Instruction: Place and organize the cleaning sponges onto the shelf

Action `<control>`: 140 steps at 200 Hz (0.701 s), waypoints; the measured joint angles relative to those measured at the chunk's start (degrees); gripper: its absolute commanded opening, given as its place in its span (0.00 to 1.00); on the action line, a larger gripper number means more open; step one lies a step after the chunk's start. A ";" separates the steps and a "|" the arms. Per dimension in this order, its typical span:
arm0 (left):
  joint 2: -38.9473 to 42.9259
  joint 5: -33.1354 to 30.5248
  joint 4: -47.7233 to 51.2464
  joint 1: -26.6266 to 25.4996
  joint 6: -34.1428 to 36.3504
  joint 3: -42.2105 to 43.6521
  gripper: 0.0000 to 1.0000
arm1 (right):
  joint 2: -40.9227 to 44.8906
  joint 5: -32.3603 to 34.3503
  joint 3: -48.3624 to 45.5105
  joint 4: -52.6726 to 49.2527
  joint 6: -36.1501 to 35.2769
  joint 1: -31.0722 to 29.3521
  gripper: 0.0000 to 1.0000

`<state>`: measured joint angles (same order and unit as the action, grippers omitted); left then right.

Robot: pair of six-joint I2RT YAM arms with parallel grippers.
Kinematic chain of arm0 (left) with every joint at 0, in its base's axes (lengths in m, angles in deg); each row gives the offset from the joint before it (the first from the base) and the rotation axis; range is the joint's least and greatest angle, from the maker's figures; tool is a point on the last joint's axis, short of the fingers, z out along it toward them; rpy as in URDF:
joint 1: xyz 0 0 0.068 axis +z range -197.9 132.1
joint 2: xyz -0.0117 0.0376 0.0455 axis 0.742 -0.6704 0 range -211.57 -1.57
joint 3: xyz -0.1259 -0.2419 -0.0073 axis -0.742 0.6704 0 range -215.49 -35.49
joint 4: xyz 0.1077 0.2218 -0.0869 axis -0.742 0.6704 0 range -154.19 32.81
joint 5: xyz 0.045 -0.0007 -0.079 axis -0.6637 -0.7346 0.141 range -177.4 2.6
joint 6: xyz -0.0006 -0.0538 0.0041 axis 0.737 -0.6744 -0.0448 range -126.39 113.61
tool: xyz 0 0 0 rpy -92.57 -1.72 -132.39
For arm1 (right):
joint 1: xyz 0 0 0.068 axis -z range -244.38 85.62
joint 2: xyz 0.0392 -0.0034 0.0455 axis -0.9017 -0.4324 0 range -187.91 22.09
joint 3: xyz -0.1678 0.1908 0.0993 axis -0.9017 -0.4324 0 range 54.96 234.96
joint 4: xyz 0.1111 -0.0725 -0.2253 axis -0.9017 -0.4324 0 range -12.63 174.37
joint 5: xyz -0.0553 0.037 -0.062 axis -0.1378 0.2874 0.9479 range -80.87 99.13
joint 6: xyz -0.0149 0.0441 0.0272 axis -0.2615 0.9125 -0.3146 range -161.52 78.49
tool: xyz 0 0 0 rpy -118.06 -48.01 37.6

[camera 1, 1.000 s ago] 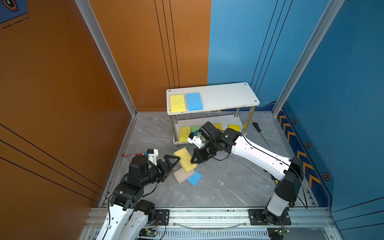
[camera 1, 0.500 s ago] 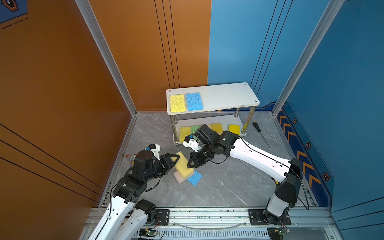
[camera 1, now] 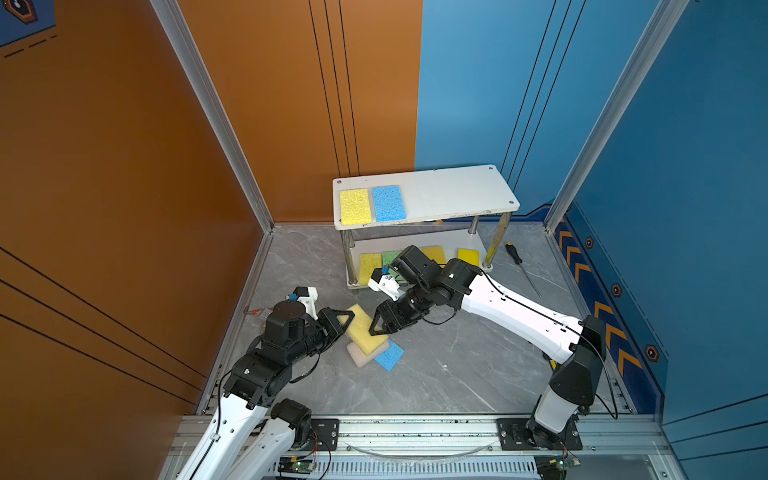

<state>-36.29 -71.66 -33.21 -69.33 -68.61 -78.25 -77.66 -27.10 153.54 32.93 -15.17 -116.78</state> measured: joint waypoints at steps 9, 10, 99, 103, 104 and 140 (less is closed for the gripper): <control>0.31 -0.13 -0.24 0.09 -0.17 0.00 0.16 | 0.26 -1.16 -0.07 0.22 0.44 0.94 0.64; 0.35 -0.13 -0.31 0.11 -0.20 0.00 0.16 | 0.28 -1.27 -0.07 0.22 0.48 1.01 0.64; -0.74 0.33 -11.58 1.22 -3.61 -0.20 0.15 | 7.21 -13.64 -8.09 16.63 12.87 5.22 0.65; -0.81 0.33 -12.04 1.22 -3.69 -0.24 0.15 | 7.32 -13.88 -8.35 17.27 13.33 5.40 0.65; -0.85 0.33 -12.26 1.22 -3.72 -0.24 0.15 | 7.34 -13.92 -8.41 17.33 13.42 5.44 0.65; -1.25 0.33 -16.48 1.22 -5.07 -0.52 0.15 | 7.85 -15.28 -10.38 21.62 16.61 6.40 0.64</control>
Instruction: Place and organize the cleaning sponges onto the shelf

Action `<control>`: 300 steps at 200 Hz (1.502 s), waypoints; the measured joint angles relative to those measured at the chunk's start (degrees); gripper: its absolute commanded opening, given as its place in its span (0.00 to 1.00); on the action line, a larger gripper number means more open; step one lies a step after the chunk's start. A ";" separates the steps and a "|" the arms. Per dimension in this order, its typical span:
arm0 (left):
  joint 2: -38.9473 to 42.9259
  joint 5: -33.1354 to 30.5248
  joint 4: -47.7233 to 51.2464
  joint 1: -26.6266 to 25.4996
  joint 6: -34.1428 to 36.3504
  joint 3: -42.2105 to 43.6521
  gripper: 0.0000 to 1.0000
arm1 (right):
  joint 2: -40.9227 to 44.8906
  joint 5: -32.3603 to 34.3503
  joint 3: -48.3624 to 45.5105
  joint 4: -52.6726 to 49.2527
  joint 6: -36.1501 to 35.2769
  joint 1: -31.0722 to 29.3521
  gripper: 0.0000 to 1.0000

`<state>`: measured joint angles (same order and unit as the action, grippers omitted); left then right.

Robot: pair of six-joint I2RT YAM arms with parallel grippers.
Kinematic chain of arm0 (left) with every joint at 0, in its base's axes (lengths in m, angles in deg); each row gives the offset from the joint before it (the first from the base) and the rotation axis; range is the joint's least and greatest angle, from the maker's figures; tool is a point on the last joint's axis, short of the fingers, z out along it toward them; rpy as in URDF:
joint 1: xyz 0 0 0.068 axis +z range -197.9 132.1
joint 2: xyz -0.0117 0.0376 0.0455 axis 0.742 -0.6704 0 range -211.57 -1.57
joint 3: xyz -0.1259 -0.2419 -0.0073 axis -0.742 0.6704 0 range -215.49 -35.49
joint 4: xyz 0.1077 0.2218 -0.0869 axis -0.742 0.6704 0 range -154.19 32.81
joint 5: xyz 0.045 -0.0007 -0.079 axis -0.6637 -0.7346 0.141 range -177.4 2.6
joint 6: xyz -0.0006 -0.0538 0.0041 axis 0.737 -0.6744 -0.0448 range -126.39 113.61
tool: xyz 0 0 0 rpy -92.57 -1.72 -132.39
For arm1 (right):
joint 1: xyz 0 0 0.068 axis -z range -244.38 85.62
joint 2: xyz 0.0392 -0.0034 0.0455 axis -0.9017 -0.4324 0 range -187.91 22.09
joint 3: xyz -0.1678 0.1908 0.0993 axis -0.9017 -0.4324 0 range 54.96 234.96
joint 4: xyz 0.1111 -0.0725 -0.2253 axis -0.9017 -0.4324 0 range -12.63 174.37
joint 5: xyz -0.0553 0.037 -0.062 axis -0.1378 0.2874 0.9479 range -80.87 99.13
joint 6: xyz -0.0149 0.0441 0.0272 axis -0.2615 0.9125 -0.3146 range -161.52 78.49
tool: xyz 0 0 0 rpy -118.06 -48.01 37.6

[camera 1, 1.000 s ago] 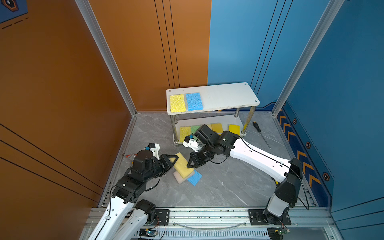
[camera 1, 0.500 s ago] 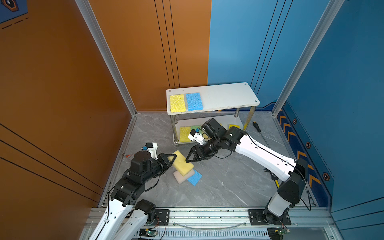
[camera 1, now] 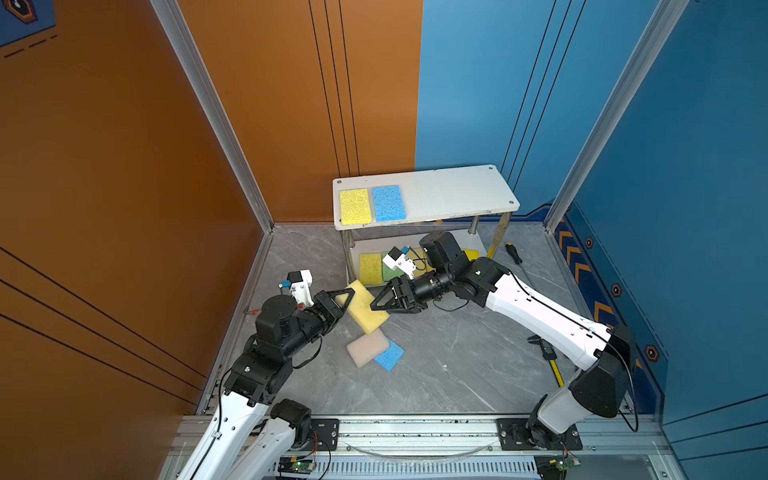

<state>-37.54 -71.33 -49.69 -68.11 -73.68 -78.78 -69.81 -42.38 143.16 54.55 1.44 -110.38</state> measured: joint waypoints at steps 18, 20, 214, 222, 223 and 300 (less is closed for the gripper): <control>0.00 0.22 -1.62 0.00 -0.55 -0.02 0.15 | 0.22 -0.02 -0.98 1.49 0.81 0.13 0.65; 0.00 0.24 -1.66 0.00 -0.55 -0.02 0.15 | 0.24 -0.02 -1.05 1.57 0.85 0.13 0.65; 1.75 0.42 -4.76 0.00 -2.91 -0.02 0.14 | 1.60 -0.72 -2.12 4.37 2.99 -0.48 0.52; 1.75 0.42 -4.92 0.00 -2.93 -0.02 0.14 | 1.60 -0.85 -2.12 4.68 3.19 -0.72 0.49; 1.75 0.42 -4.94 0.00 -2.93 -0.02 0.14 | 1.60 -0.85 -2.12 4.72 3.21 -0.74 0.49; 1.44 0.44 -6.27 -0.07 -3.28 -0.02 0.17 | 4.28 -0.74 -2.14 5.86 4.57 0.22 0.20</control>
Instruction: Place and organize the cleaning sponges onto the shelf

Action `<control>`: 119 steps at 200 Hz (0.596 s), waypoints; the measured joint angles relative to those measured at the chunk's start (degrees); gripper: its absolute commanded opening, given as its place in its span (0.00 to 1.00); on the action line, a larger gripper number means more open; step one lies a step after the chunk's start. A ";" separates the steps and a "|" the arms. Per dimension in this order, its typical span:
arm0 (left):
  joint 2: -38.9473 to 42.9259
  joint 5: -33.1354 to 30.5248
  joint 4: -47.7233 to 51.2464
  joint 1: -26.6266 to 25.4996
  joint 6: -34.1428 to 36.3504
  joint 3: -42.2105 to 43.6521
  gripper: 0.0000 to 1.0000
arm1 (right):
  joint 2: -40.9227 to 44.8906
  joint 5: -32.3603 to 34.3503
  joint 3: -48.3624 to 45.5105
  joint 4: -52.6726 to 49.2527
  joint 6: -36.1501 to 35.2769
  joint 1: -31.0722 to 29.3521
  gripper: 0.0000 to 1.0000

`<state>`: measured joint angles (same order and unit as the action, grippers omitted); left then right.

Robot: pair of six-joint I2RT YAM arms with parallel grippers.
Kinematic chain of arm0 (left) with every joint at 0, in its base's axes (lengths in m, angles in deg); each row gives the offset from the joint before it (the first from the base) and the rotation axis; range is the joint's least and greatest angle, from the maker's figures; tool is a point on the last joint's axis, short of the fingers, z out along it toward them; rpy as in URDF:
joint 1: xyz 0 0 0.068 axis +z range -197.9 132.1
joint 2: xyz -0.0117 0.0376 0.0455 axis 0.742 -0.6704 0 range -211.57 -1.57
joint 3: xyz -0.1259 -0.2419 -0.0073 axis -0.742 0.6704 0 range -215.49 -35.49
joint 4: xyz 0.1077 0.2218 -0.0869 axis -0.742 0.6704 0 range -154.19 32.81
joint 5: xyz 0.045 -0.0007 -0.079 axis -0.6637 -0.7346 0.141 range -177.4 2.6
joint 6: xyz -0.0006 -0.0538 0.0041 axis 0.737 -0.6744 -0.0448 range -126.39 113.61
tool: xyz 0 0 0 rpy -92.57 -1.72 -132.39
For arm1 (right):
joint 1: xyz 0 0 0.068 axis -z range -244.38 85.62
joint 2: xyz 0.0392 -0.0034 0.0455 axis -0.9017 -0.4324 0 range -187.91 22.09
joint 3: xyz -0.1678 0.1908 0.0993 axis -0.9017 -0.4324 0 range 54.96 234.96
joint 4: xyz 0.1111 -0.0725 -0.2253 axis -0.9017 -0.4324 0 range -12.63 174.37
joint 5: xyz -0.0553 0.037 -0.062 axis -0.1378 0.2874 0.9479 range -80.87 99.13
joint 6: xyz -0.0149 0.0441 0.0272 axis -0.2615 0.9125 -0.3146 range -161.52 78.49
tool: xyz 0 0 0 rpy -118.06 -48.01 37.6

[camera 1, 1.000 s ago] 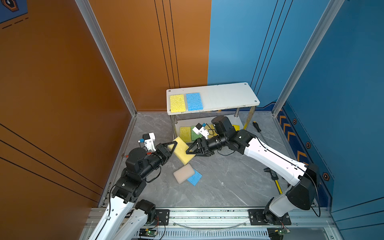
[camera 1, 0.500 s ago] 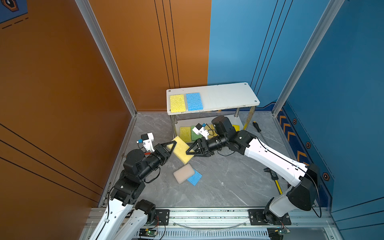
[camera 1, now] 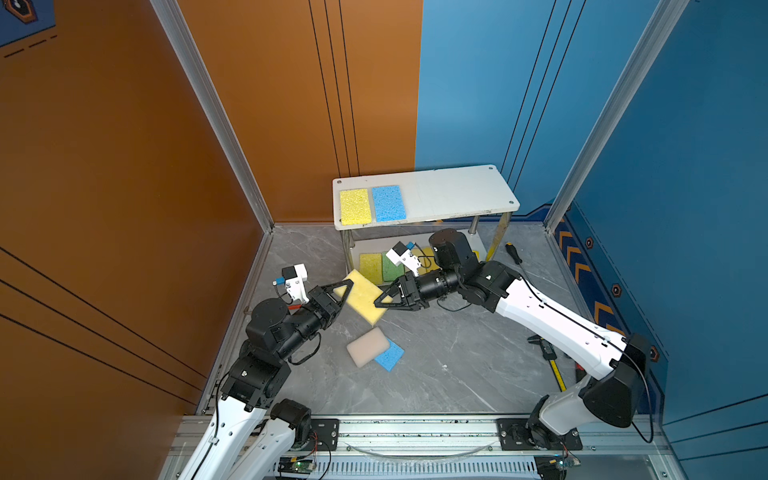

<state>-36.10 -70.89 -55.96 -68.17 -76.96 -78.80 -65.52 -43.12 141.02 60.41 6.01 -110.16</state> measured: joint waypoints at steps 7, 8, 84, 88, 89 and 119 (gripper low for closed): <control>-0.09 0.00 -0.11 -0.02 -0.02 0.00 0.20 | 0.09 0.02 0.00 0.11 0.07 0.04 0.17; -0.09 0.00 -0.15 -0.04 0.02 0.00 0.21 | 0.09 0.02 0.00 0.11 0.04 0.04 0.17; -1.01 -0.20 2.78 -0.04 1.11 -1.14 0.98 | 1.40 1.66 0.00 0.09 0.15 1.77 0.13; -1.09 -0.22 3.41 -0.04 1.03 -1.53 0.98 | 1.66 1.70 0.00 0.11 0.15 2.05 0.13; -1.11 -0.22 3.52 -0.04 1.16 -1.60 0.98 | 1.70 1.70 0.00 0.11 0.15 2.10 0.13; -1.03 -0.52 7.19 0.00 3.28 -4.13 0.98 | 3.48 2.32 1.51 0.00 0.44 5.55 0.13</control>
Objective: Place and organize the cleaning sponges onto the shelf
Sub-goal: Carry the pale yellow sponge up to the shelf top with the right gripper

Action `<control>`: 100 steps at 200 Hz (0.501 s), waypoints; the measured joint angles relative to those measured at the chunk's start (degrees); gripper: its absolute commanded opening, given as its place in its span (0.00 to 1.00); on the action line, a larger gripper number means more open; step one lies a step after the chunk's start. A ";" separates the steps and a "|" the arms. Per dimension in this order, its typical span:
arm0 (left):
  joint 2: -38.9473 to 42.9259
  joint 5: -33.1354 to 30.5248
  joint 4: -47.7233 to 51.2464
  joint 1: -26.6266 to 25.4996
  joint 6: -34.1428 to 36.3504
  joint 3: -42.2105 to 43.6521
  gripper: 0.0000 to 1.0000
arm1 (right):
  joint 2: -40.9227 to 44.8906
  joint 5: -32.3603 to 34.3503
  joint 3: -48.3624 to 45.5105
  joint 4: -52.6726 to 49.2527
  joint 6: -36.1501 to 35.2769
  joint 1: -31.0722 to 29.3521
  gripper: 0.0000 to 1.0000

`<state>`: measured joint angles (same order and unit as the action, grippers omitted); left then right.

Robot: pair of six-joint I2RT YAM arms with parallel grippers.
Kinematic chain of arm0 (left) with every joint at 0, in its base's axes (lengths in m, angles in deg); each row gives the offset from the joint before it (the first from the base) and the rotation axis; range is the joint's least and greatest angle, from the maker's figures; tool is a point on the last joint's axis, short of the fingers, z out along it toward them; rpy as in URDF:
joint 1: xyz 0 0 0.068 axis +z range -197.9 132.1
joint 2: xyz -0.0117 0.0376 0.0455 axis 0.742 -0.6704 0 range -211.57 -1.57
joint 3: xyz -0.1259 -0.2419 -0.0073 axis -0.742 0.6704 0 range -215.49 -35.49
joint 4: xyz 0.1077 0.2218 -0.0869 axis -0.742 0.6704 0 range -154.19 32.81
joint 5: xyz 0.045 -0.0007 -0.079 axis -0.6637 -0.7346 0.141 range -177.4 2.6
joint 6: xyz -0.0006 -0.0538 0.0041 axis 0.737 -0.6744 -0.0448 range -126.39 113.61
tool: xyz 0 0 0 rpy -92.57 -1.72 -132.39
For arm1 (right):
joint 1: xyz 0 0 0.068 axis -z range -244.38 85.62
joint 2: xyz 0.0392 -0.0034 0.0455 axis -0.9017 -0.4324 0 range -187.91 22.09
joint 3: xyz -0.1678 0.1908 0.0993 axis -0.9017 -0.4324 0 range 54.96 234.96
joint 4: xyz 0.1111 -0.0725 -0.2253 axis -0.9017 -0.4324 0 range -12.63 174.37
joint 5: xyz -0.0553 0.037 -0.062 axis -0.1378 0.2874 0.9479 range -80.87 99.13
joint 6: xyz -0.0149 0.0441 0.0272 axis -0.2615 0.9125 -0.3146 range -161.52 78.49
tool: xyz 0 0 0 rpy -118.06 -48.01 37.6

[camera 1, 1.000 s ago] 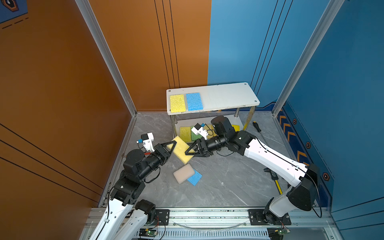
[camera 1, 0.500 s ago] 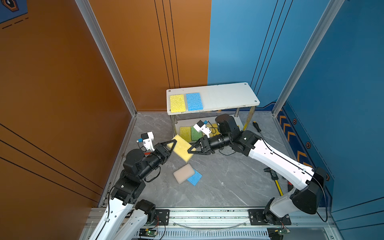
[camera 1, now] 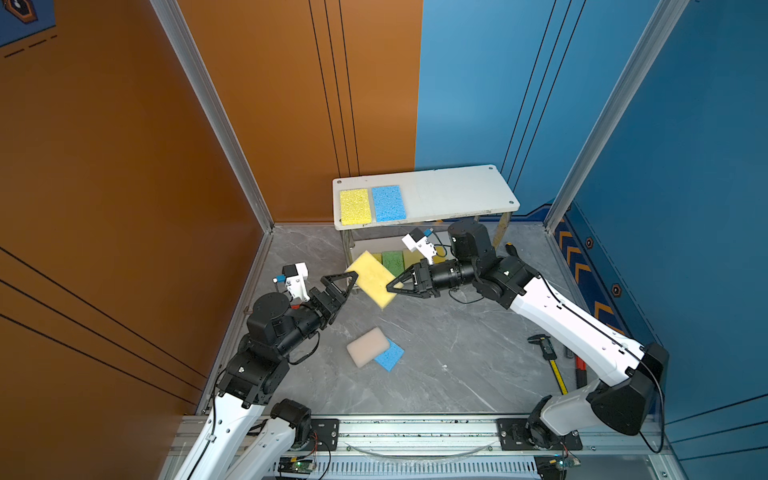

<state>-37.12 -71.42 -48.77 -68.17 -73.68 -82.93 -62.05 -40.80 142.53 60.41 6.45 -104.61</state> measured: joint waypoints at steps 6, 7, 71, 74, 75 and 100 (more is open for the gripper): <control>0.17 -0.13 0.42 0.02 0.26 -0.09 0.98 | 0.24 0.26 0.70 0.00 0.13 0.94 0.14; 0.20 -0.15 0.48 0.02 0.28 -0.09 0.98 | 0.26 0.28 0.81 0.00 0.13 1.05 0.14; 1.31 -1.09 6.36 0.76 2.51 -0.13 0.98 | 2.80 5.57 8.96 0.48 2.08 15.19 0.14; 1.31 -1.11 6.80 0.76 2.69 -0.15 0.98 | 2.75 6.05 9.27 0.48 2.25 15.85 0.14; 1.31 -1.09 6.88 0.76 2.73 -0.15 0.98 | 2.71 6.29 9.42 0.48 2.38 16.15 0.14; 1.31 -1.09 9.11 0.83 3.56 -0.17 0.98 | 0.63 10.01 13.05 0.35 3.15 19.76 0.14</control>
<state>-35.81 -72.51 -39.66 -67.34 -70.12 -83.10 -61.42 -30.79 155.57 60.76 9.60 -84.85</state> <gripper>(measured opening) 0.982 0.145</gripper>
